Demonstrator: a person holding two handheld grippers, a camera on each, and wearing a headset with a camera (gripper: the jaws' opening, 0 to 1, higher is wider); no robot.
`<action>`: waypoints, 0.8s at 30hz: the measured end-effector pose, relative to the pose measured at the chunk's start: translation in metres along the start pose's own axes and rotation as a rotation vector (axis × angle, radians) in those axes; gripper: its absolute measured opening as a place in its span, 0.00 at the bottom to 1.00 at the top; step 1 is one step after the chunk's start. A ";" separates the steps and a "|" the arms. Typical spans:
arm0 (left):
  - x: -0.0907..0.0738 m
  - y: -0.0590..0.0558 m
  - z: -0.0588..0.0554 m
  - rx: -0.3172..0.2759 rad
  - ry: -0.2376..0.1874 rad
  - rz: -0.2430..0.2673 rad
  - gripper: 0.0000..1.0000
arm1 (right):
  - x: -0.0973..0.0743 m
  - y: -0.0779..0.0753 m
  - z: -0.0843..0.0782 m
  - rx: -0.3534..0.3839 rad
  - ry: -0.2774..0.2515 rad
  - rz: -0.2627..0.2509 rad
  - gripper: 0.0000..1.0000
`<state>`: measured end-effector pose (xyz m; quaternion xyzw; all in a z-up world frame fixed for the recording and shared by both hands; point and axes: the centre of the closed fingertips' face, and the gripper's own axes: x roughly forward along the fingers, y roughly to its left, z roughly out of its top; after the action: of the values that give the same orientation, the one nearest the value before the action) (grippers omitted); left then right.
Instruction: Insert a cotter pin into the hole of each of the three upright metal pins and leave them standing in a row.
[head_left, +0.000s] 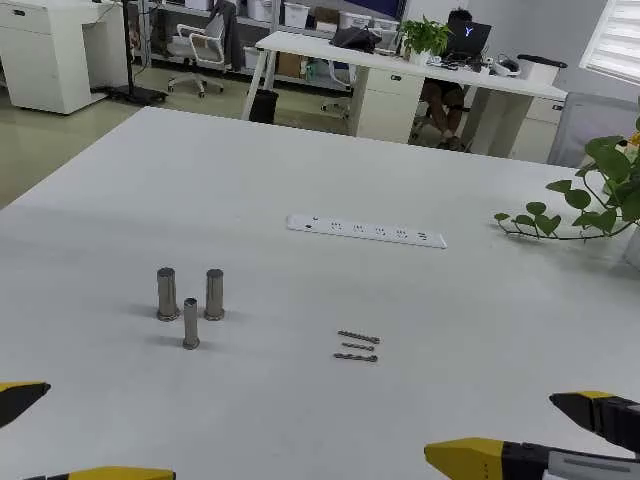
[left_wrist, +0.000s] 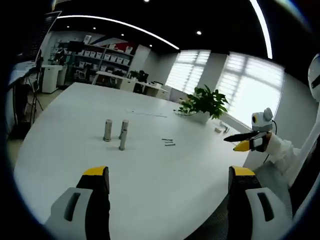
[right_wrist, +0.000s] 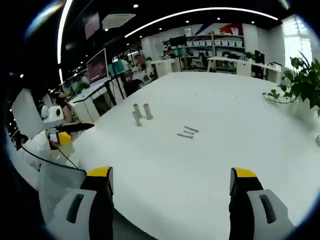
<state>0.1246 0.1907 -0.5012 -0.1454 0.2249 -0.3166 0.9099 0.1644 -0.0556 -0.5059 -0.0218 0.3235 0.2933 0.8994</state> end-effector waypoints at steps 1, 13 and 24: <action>0.000 0.000 0.000 0.000 -0.002 0.001 0.97 | 0.000 0.000 0.000 0.001 0.000 -0.001 0.92; -0.001 0.002 0.000 0.004 0.004 0.000 0.96 | 0.002 0.002 0.001 0.002 -0.001 0.002 0.92; 0.001 0.000 0.000 0.011 0.012 -0.005 0.96 | 0.002 0.003 0.002 0.003 -0.005 0.007 0.92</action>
<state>0.1253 0.1904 -0.5017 -0.1391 0.2285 -0.3209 0.9085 0.1653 -0.0510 -0.5049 -0.0187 0.3219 0.2961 0.8991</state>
